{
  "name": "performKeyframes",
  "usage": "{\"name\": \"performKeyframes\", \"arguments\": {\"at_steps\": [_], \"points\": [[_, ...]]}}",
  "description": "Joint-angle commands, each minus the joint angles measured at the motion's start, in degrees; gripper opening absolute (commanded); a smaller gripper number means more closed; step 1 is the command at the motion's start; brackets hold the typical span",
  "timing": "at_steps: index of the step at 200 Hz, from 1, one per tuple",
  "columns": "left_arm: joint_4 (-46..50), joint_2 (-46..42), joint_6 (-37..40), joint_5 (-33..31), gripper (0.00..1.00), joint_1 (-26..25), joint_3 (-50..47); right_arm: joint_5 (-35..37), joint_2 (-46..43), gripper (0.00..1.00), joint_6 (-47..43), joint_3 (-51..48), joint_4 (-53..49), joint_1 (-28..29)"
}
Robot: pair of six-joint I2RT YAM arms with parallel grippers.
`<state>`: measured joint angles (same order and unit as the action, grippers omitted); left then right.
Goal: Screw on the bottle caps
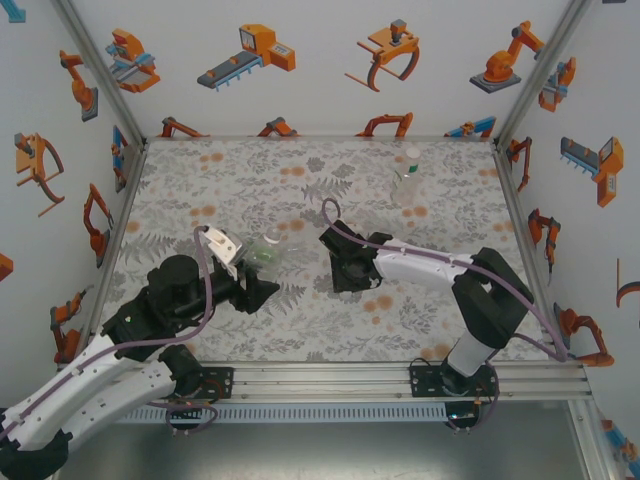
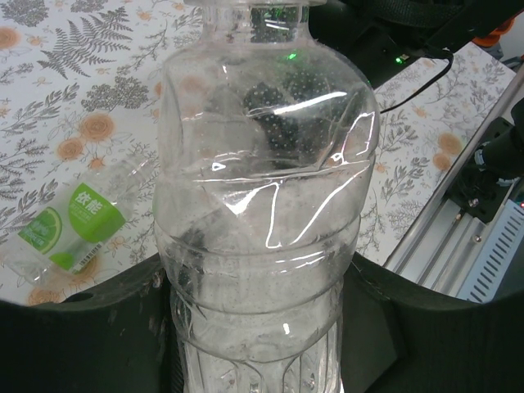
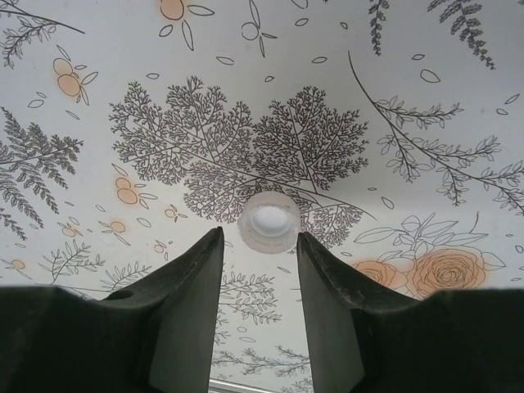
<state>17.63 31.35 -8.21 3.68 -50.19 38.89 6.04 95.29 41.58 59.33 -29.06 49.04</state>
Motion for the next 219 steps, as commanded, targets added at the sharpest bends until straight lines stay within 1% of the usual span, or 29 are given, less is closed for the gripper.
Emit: {"name": "performKeyframes", "arguments": {"at_steps": [1, 116, 147, 173, 198, 219], "points": [[-0.58, -0.78, 0.21, 0.34, 0.00, 0.32, 1.10, -0.17, 0.65, 0.41, 0.78, 1.30, 0.12, 0.09], [-0.49, -0.96, 0.12, -0.10, 0.00, 0.40, 0.91, -0.71, 2.54, 0.41, 1.38, -0.26, 1.08, 0.09], [-0.51, -0.82, 0.12, 0.04, 0.00, 0.43, 1.00, -1.12, 3.39, 0.39, 2.29, -1.49, 2.53, 0.09], [-0.23, -0.90, 0.21, -0.08, 0.00, 0.44, 1.05, -1.17, 3.27, 0.33, 2.88, -2.15, 3.30, 0.05], [-0.21, -0.98, 0.16, -0.21, 0.00, 0.42, 1.02, -0.86, 2.21, 0.24, 2.96, -2.21, 3.65, 0.00], [-0.18, -0.85, 0.22, 0.00, 0.00, 0.41, 1.10, -3.39, 1.21, 0.17, 2.97, -2.67, 5.32, -1.05]]}}
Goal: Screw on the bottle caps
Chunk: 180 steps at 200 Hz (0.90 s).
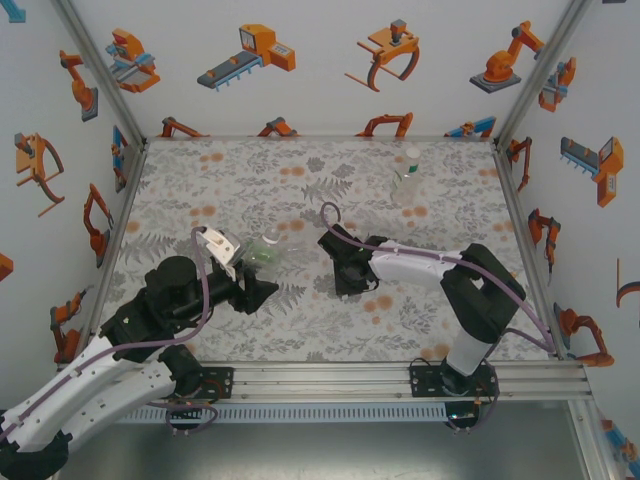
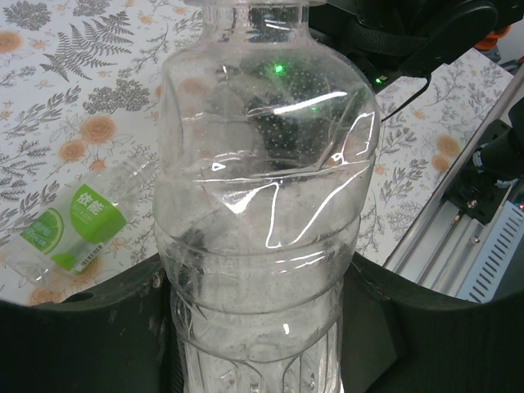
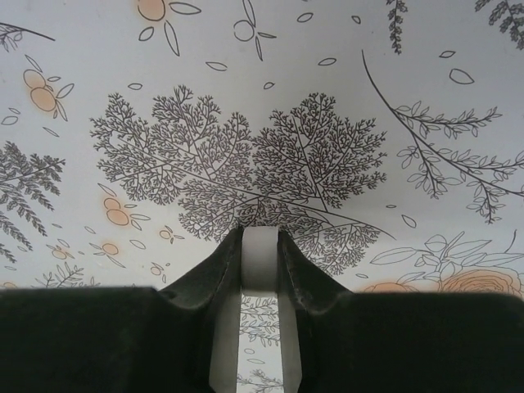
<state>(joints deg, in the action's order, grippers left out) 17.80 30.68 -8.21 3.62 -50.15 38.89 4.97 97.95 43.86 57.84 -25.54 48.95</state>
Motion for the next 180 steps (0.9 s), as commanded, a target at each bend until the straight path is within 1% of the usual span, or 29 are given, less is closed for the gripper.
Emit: {"name": "performKeyframes", "arguments": {"at_steps": [1, 18, 37, 56, 79, 96, 113, 142, 154, 180], "points": [[-0.33, -0.18, 0.26, 0.02, 0.00, 0.39, 1.10, -2.50, -1.54, 0.17, 0.74, -1.26, 2.07, -1.01], [-0.46, 0.04, 0.30, 0.06, 0.00, 0.40, 1.18, -6.12, -2.87, 0.15, 0.94, -3.45, 6.77, -2.44], [-0.45, 0.15, 0.26, 0.03, 0.00, 0.40, 1.23, -12.11, -3.95, 0.15, 2.28, -7.14, 13.67, -4.96], [-0.41, 0.25, 0.29, 0.09, 0.00, 0.40, 1.18, -18.82, -4.67, 0.18, 4.74, -12.01, 21.90, -7.94], [-0.56, 0.37, 0.29, 0.10, 0.00, 0.36, 1.33, -23.67, -6.40, 0.23, 7.95, -18.01, 28.88, -10.71], [-0.79, 0.49, 0.25, 0.08, 0.00, 0.40, 1.22, -23.31, -8.49, 0.29, 9.04, -21.39, 28.91, -12.12], [-1.19, 0.77, 0.12, 0.18, 0.00, 0.48, 1.02, -20.93, -10.62, 0.32, 9.74, -23.96, 25.38, -13.78], [-1.66, 1.45, 0.03, 0.54, 0.00, 0.49, 1.27, -17.19, -13.94, 0.40, 10.77, -27.20, 20.77, -16.89], [-1.70, 1.66, 0.00, 0.72, 0.00, 0.49, 1.43, -16.03, -14.37, 0.44, 10.18, -26.48, 18.87, -17.13], [-1.69, 1.79, -0.01, 0.73, 0.00, 0.49, 1.36, -14.13, -12.14, 0.45, 8.17, -21.22, 13.77, -17.13]]}}
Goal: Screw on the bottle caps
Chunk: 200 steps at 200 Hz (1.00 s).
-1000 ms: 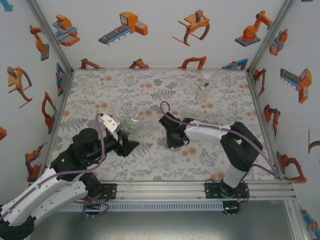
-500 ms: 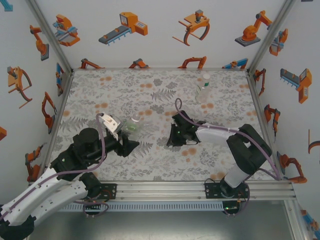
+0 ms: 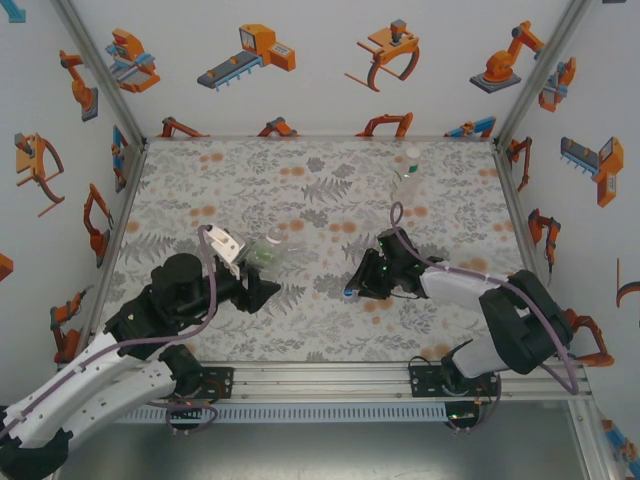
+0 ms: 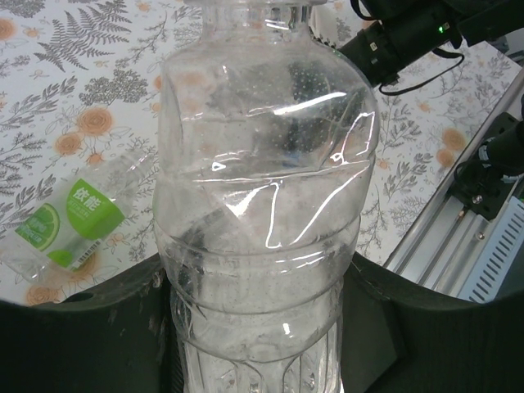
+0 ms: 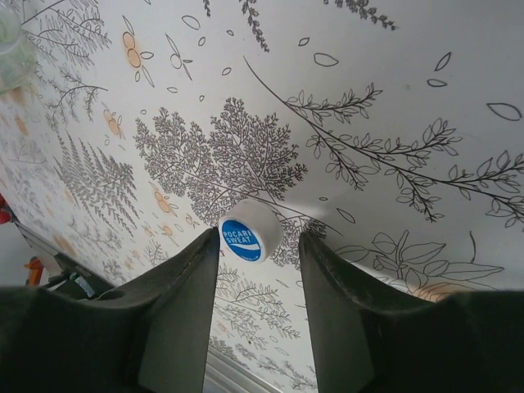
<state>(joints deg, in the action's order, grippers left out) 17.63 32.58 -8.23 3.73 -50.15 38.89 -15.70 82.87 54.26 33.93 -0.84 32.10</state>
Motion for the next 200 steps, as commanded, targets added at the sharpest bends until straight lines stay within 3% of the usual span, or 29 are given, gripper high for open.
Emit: {"name": "performKeyframes", "arguments": {"at_steps": [1, 38, 97, 136, 200], "points": [[-1.48, -0.13, -0.01, 0.64, 0.00, 0.49, 1.36, 6.64, 3.06, 0.45, -2.32, 2.97, -11.20, -0.28], [-1.30, -0.64, -0.12, 0.48, 0.00, 0.46, 1.34, 11.48, 8.75, 0.46, -6.66, 13.66, -21.33, 1.17], [-1.76, -0.33, -0.12, 0.46, 0.00, 0.48, 1.01, 18.26, 17.52, 0.46, -12.51, 27.25, -33.43, 9.44], [-1.97, -0.26, -0.08, 0.67, 0.00, 0.49, 0.84, 21.35, 19.44, 0.46, -12.65, 29.48, -36.62, 13.65], [-2.33, -0.05, -0.25, 0.83, 0.00, 0.49, 0.66, 24.22, 19.73, 0.42, -12.84, 28.91, -34.61, 15.78]]}}
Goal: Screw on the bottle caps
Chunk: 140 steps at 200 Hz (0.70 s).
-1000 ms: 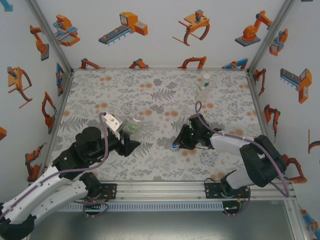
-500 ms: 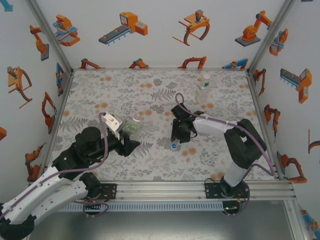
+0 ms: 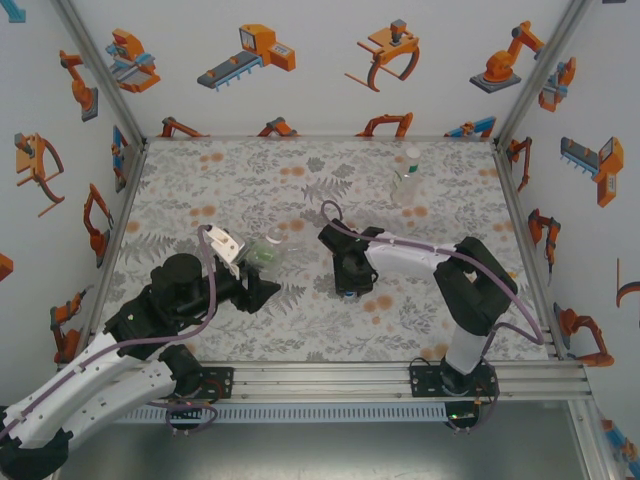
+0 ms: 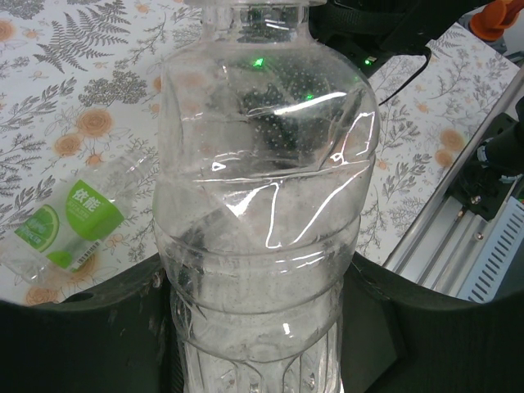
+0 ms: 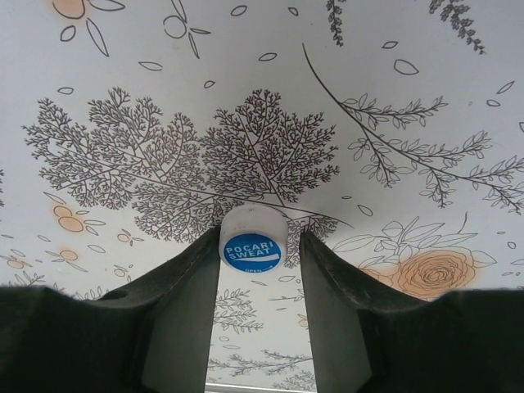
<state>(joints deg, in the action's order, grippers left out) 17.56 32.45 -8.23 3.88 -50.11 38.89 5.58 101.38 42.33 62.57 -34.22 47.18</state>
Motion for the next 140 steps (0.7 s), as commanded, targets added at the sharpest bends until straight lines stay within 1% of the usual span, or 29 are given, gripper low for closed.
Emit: {"name": "performKeyframes", "arguments": {"at_steps": [1, 34, 94, 127, 140], "points": [[-2.31, 0.08, -0.23, 0.68, 0.00, 0.45, 0.66, 2.98, 1.24, 0.42, -0.92, 0.28, -1.17, 0.71], [-2.36, 0.09, -0.21, 0.66, 0.00, 0.44, 0.69, 2.94, 1.01, 0.40, -1.98, -0.12, 1.40, 0.81], [-2.52, 0.45, -0.12, 0.58, 0.00, 0.43, 0.84, 3.03, 1.55, 0.40, -3.76, -0.11, 2.59, 0.80], [-2.56, 0.85, -0.04, 0.69, 0.00, 0.45, 1.00, 1.84, 1.80, 0.40, -4.18, -0.17, 3.65, 0.82], [-2.62, 1.16, 0.14, 0.65, 0.00, 0.45, 1.29, 1.42, 1.72, 0.38, -4.14, -0.28, 3.98, 0.81]]}}
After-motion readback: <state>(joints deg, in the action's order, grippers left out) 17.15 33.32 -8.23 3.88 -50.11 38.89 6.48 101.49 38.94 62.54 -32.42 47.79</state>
